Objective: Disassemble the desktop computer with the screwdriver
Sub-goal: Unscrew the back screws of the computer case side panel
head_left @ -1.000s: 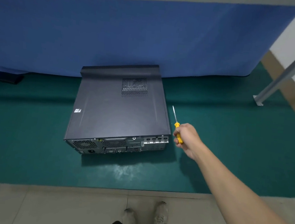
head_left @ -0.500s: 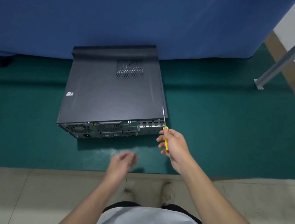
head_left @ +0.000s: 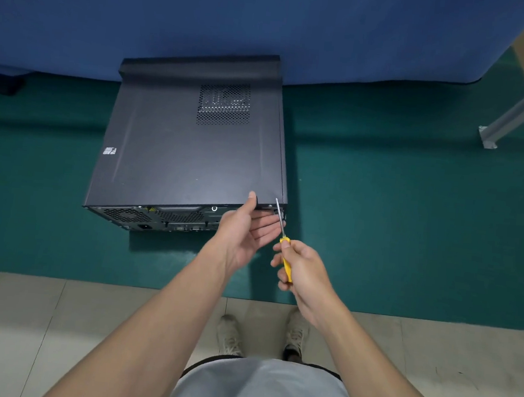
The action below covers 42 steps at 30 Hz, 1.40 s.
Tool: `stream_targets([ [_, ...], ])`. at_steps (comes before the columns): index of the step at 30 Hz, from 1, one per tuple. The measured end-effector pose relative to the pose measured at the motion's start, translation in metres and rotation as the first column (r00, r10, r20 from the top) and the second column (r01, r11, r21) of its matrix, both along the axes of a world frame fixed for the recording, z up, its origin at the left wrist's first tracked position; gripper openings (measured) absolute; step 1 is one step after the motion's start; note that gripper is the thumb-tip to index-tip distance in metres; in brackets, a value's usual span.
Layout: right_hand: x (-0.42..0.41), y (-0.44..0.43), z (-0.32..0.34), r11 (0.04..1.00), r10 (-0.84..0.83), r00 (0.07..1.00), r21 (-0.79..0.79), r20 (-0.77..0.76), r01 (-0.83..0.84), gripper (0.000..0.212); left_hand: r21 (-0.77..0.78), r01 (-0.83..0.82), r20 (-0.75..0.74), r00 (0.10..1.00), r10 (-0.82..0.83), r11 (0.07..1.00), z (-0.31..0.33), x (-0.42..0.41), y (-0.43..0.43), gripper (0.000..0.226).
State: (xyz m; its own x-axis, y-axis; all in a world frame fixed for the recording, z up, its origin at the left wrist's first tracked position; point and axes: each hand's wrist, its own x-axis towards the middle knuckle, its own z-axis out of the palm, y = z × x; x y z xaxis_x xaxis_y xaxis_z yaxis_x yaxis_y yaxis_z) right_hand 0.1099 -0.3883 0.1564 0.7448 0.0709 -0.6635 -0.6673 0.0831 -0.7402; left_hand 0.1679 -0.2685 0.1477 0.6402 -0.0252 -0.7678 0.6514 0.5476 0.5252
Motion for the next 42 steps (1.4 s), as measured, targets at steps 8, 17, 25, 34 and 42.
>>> stream_targets([
  [8,-0.014,0.003,0.0,0.992,-0.062,0.996,0.11,-0.057,0.068,0.023,-0.074,-0.001,0.001,1.0,0.001,0.997,0.002,0.004,-0.001,0.053],
  [17,-0.015,0.005,-0.001,0.964,-0.108,0.987,0.23,-0.117,0.133,0.024,-0.016,0.057,0.0,0.998,-0.057,0.998,0.001,0.005,0.002,0.05],
  [25,-0.015,0.003,-0.013,0.866,-0.147,0.97,0.448,-0.192,0.22,0.024,0.021,0.071,0.008,0.997,-0.071,0.997,0.002,0.004,0.001,0.049],
  [34,-0.015,0.005,-0.024,0.503,-0.075,0.896,0.759,-0.438,0.413,0.027,0.039,0.096,0.02,0.995,-0.096,0.995,0.001,0.004,0.004,0.048],
  [42,-0.018,0.014,-0.027,0.369,-0.1,0.873,0.797,-0.477,0.478,0.026,0.046,0.096,0.018,0.995,-0.097,0.994,0.004,0.004,0.004,0.049],
])
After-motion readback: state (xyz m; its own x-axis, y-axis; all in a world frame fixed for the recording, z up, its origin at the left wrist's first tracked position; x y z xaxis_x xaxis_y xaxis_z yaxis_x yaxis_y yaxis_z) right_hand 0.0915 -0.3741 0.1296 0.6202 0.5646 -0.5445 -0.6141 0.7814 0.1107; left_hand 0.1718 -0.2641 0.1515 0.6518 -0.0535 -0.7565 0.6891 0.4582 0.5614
